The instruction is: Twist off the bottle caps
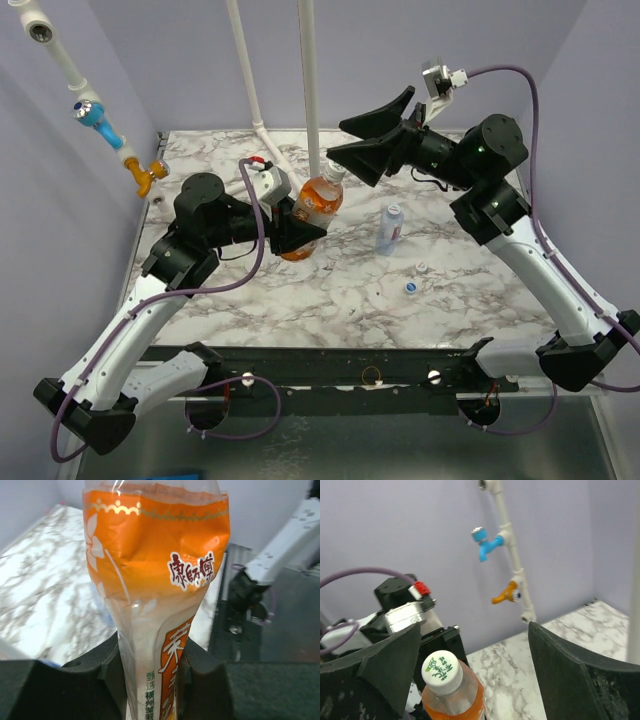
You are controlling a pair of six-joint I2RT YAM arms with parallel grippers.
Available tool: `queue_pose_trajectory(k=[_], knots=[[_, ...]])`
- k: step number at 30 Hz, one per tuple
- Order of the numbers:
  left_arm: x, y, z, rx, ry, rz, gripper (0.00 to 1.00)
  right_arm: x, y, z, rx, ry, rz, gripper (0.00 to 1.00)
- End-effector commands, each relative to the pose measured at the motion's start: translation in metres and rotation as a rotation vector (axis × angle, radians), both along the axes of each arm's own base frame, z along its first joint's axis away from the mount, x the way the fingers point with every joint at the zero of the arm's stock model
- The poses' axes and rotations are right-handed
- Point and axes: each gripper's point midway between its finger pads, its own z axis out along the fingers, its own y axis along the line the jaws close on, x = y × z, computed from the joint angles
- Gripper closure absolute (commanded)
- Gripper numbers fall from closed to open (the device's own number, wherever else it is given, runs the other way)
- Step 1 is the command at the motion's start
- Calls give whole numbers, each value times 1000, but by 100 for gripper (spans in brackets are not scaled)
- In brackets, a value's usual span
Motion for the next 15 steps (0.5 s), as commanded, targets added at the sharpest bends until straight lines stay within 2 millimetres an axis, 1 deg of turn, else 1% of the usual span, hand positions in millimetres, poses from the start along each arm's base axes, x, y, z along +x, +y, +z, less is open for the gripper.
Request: queue_pose_trajectory(k=[1,4,7,12,15], knots=[[44,16,-13,76,-121,231,91,43,-12,-17,-76,122,-248,8],[52,19,-15,91,-132,268,91,49,-4,-26,-114,162,-261,8],[55,19,-15,94,-133,278,91,45,7,-34,-133,178,-231,9],[58,18,-15,91,-127,283,91,42,20,-44,-142,190,-206,20],[60,18,-14,88,-125,289,91,40,20,-42,-127,182,-202,29]])
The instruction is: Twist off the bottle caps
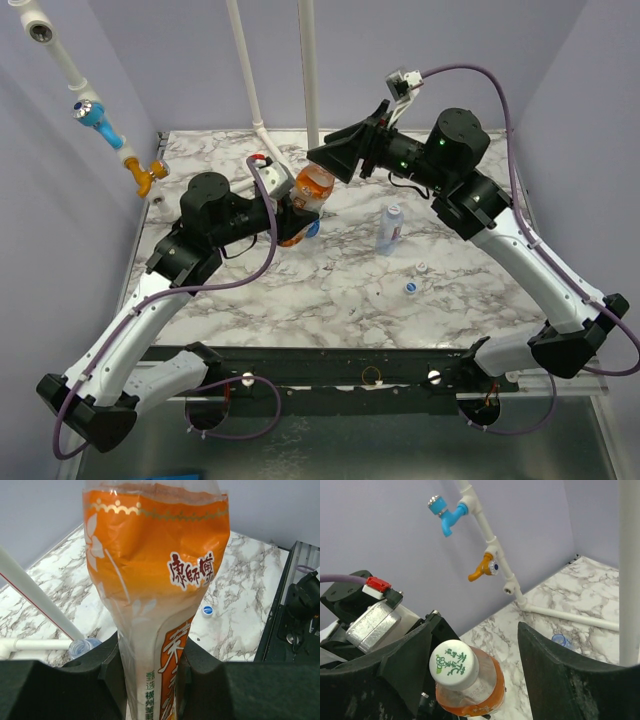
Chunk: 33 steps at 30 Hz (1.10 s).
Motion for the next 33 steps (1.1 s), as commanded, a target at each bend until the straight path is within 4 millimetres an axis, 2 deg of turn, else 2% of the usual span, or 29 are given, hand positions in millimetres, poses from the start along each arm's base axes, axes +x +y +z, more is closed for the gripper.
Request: queue_pose_trajectory(k=[1,9,13,15,17,20,23,27,33], knots=[[9,1,4,-2,-25,36,91,-1,-1,0,5,-5,-19,34],[9,0,7,-14,-18,32,91,-2,-1,0,19,-3,-16,71],[2,-3,13,-38,-7,2,91,-4,-1,1,39,-7,-9,87],[-6,-7,17,-56,9,-38,91,-11,0,6,58,-36,25,92],[-19,-11,23,-81,31,-99,92,-28,2,11,72,-100,109,98],[-49,-18,33,-115,80,-251,93,-79,6,17,84,-252,377,100],[-82,-22,38,-133,153,-419,93,-127,3,13,50,-326,681,99],[-118,-19,40,-138,252,-601,95,-149,-4,0,23,-338,855,100],[-133,-15,41,-137,291,-675,100,-158,-9,-8,22,-357,909,99]])
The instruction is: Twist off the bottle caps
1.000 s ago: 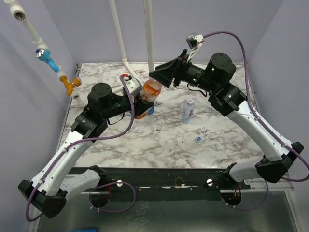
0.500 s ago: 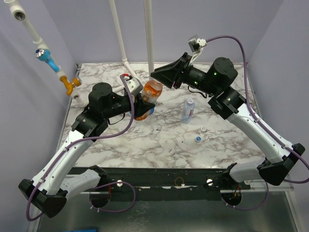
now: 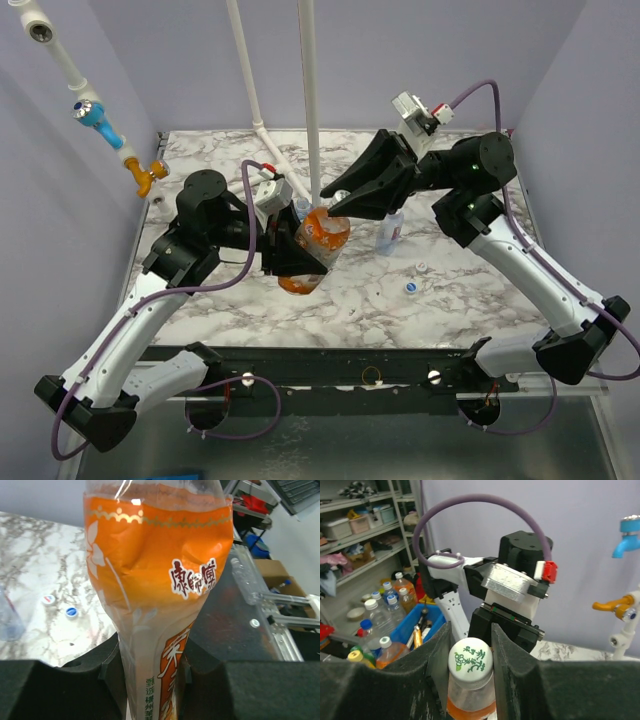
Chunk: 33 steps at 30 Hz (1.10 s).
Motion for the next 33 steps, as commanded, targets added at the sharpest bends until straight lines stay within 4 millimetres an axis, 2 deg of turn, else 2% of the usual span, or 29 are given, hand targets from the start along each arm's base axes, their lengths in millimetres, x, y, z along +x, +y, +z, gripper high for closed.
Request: queue_pose_trajectory(k=[1,4,5,7,8,9,11,15,18,21,25,28,33], knots=[[-24,5,18,-27,31,-120,100,-25,-2,-30,-102,-27,183,93],[-21,4,18,-28,27,-103,100,-13,3,-24,-87,-19,88,68],[-19,4,18,-30,17,-90,100,-1,6,-22,-78,-2,6,51],[-8,3,15,-28,-9,-29,100,28,10,-14,-52,38,-187,33],[2,2,13,-24,-37,26,100,40,8,-10,-34,55,-279,26],[14,1,8,-16,-66,86,99,57,4,-5,-10,82,-391,15],[51,3,-2,18,-140,270,98,75,-5,0,22,109,-524,0],[106,21,-21,115,-305,534,96,97,-11,1,13,169,-647,0],[128,31,-29,164,-349,643,96,118,-10,-10,-51,236,-735,0],[135,33,-32,179,-357,668,96,133,-10,-20,-95,277,-797,0],[134,32,-32,171,-350,662,96,136,-7,-25,-108,288,-797,2],[136,31,-32,170,-346,666,96,133,-4,-25,-105,288,-772,10],[138,29,-31,164,-333,671,96,133,1,-31,-101,311,-750,30]])
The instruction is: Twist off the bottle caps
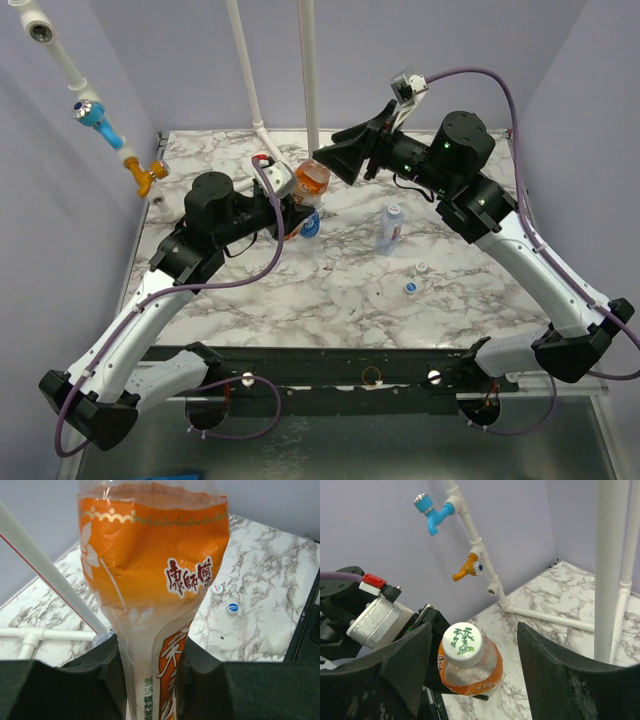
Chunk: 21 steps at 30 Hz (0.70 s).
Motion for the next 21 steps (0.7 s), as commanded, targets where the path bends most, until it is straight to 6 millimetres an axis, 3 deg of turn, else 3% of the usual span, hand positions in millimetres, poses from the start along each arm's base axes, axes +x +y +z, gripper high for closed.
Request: queue_pose_trajectory(k=[1,5,12,19,21], knots=[[8,1,4,-8,-19,28,96,1,2,-1,21,12,0,34],[7,-1,4,-15,-12,21,96,-1,5,-1,35,17,18,47],[5,-1,6,-26,-11,19,96,-4,11,-1,44,21,57,39],[0,-3,10,-47,2,-2,96,-4,14,-1,46,25,73,55],[-2,-4,14,-58,4,-12,96,-6,15,-2,43,26,87,66]])
